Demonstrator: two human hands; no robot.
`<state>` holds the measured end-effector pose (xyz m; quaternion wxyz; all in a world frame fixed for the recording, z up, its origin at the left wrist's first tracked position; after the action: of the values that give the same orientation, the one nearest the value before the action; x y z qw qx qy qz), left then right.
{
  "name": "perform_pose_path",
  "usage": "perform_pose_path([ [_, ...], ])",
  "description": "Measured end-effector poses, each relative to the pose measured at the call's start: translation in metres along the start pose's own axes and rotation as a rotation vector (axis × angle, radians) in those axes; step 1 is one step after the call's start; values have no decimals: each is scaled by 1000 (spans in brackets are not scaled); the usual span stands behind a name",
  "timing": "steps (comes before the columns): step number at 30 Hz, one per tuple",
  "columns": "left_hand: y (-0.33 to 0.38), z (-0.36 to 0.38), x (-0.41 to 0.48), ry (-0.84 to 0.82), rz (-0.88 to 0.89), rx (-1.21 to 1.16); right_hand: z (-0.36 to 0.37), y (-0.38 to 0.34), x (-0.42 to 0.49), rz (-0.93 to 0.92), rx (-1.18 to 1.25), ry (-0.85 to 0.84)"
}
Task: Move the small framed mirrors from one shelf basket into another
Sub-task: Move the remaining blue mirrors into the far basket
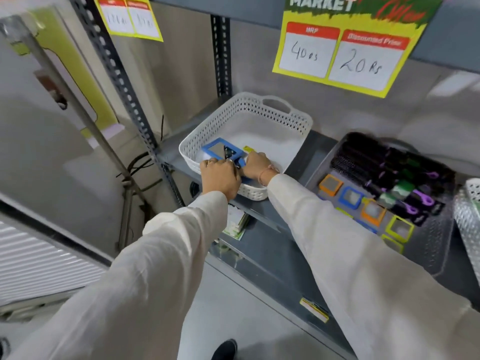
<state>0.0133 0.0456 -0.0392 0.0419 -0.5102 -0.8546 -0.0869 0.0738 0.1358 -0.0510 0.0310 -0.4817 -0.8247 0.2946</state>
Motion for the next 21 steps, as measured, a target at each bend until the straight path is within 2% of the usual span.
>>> perform_pose_path([
  [3,2,1,1,22,-8,2,2,-2,0,27,-45,14],
  [8,2,3,3,33,-13,-25,5,-1,4,103,26,-22],
  [15,-2,5,-3,70,-4,-10,-3,13,8,226,305,-169],
  [18,-3,6,-4,61,0,-6,-11,20,8,229,325,-143],
  [21,-2,5,-5,44,5,11,-24,16,5,177,242,-91],
])
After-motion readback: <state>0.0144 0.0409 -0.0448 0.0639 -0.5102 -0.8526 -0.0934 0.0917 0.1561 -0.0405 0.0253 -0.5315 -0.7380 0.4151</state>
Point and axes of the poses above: each hand's wrist, its own x-axis towards the middle knuckle, its own z-axis out of the palm, y = z × x, the point moved 3 cm from there along x, towards the middle knuckle, and after that the axes turned 2 degrees about -z, right-handed, at the moved point
